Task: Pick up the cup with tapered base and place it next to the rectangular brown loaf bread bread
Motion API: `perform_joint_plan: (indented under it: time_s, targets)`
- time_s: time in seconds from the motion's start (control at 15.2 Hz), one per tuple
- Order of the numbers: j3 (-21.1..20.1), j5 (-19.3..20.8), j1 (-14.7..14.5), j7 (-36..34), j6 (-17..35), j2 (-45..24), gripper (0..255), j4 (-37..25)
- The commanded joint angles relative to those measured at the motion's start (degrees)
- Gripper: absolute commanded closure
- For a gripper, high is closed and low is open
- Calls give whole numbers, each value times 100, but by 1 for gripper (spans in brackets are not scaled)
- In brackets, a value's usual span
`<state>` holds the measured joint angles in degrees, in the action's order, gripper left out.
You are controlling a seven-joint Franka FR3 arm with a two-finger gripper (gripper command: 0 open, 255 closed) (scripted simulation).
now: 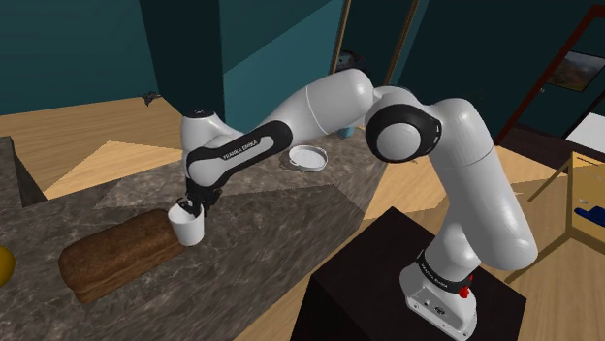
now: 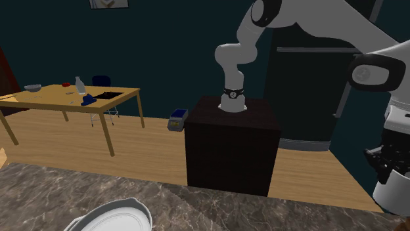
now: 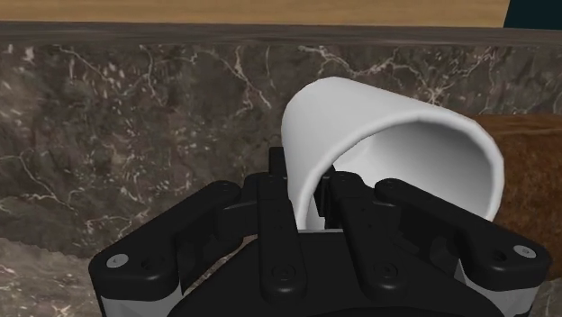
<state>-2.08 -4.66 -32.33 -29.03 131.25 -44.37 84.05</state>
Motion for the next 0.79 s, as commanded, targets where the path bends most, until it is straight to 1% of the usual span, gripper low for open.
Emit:
perform_joint_plan:
  time_s: [0.0,0.73]
  targets:
    - [-4,-2,-7,3,92,-112,255,-18]
    - [-5,-18,-14,52,550,-716,255,-162]
